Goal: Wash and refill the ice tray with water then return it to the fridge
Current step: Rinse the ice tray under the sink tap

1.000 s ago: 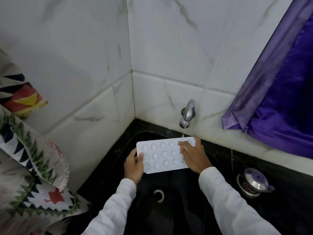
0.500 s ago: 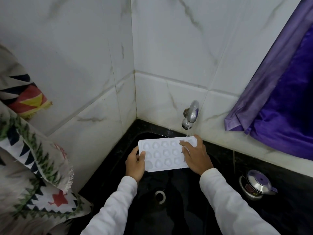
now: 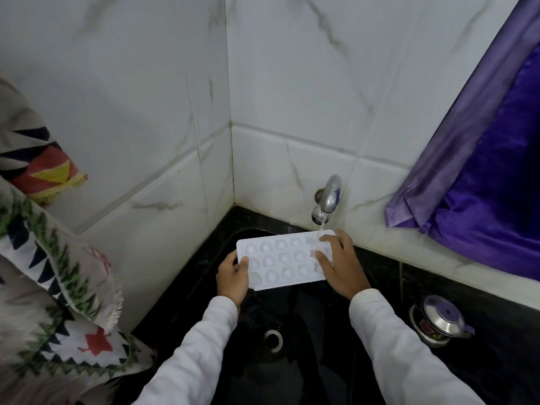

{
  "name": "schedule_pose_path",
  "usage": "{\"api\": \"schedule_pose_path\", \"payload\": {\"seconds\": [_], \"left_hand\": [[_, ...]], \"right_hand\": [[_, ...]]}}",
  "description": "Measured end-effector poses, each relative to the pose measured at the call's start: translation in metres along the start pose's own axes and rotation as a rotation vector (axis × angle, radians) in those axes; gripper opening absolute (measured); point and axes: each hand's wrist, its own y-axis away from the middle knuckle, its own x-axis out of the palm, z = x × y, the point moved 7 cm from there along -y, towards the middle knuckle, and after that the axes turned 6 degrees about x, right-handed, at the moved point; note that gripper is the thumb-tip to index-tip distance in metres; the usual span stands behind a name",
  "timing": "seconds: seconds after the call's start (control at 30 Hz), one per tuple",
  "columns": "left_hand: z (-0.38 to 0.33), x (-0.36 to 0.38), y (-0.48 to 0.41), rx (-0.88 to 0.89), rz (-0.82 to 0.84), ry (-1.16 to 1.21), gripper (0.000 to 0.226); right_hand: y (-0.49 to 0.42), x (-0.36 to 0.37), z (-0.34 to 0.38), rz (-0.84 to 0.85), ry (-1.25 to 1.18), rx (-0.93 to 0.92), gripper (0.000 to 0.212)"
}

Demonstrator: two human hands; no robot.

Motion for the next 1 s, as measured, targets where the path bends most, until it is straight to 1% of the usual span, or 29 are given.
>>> {"api": "schedule_pose_path", "payload": {"seconds": [0.07, 0.23, 0.37, 0.47, 0.67, 0.83, 1.0], "left_hand": [[-0.002, 0.003, -0.002, -0.028, -0.004, 0.025, 0.020], [-0.008, 0.009, -0.004, -0.031, -0.006, 0.047, 0.021], [-0.010, 0.012, -0.006, -0.018, -0.005, 0.050, 0.020], [-0.012, 0.013, -0.007, -0.009, -0.009, 0.060, 0.021], [-0.012, 0.015, -0.008, -0.004, -0.004, 0.062, 0.020], [-0.011, 0.011, -0.009, 0.013, -0.002, 0.064, 0.020], [-0.009, 0.010, -0.009, 0.013, -0.017, 0.065, 0.020]], "right_hand": [[-0.001, -0.004, -0.001, -0.013, 0.008, -0.054, 0.026], [0.000, -0.007, 0.000, -0.022, 0.051, -0.172, 0.012], [-0.001, -0.005, 0.000, -0.020, 0.155, -0.189, 0.023], [-0.002, -0.006, 0.001, 0.004, 0.187, -0.180, 0.027], [-0.003, -0.008, 0.004, -0.002, 0.175, -0.170, 0.024], [-0.002, -0.004, 0.003, 0.014, 0.199, -0.159, 0.029], [-0.003, -0.001, 0.004, -0.031, 0.205, -0.171, 0.028]]}}
